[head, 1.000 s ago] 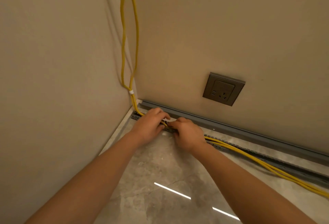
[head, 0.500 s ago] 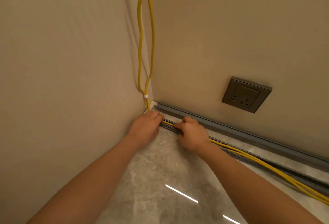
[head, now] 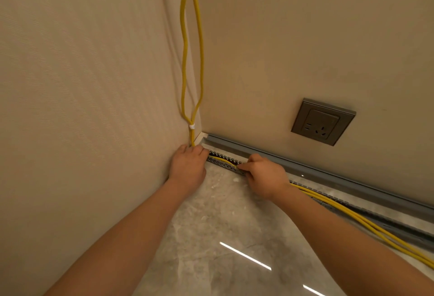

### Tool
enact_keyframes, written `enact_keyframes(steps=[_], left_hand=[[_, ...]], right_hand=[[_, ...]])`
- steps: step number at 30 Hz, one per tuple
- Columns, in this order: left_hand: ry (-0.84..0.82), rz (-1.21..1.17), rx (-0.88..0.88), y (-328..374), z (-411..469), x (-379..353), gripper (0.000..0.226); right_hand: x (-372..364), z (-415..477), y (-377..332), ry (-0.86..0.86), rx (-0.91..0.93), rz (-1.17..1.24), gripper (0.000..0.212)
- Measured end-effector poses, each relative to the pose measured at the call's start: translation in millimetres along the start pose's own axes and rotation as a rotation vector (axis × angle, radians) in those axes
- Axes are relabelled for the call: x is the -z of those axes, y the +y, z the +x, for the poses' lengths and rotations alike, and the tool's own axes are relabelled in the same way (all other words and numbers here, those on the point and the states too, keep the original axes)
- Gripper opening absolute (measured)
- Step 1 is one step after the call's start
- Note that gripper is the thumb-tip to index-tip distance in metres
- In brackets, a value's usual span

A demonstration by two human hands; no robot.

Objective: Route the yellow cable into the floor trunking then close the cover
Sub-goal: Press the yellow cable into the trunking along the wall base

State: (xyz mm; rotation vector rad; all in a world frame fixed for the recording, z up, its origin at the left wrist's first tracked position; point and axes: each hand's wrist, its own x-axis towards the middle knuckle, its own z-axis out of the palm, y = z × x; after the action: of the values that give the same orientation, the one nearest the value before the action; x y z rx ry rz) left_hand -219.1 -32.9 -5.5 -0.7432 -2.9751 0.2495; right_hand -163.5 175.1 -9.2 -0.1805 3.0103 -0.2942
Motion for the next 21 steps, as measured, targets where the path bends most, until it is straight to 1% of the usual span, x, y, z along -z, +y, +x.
enact_keyframes(steps=[2,4,6,9,14,17,21], left_hand=[[-0.041,0.005,0.037,7,2,4,0.042],[-0.086,0.029,0.068,17,4,8,0.047],[-0.123,0.016,0.107,27,5,11,0.055],[-0.099,-0.061,0.139,36,5,16,0.056],[-0.068,-0.168,0.062,57,5,27,0.051],[-0.035,-0.289,-0.010,78,4,35,0.049],[-0.032,-0.439,-0.102,111,-1,47,0.046]], right_hand=[[1,1,-3,-0.004,-0.008,-0.015,0.041],[3,3,-4,-0.015,-0.009,-0.013,0.043],[6,0,-1,-0.031,-0.018,0.040,0.046],[11,-11,6,-0.035,-0.033,0.164,0.052],[15,-36,18,0.005,-0.100,0.223,0.054],[21,-57,28,0.065,-0.186,0.238,0.053],[30,-95,40,0.153,-0.304,0.254,0.052]])
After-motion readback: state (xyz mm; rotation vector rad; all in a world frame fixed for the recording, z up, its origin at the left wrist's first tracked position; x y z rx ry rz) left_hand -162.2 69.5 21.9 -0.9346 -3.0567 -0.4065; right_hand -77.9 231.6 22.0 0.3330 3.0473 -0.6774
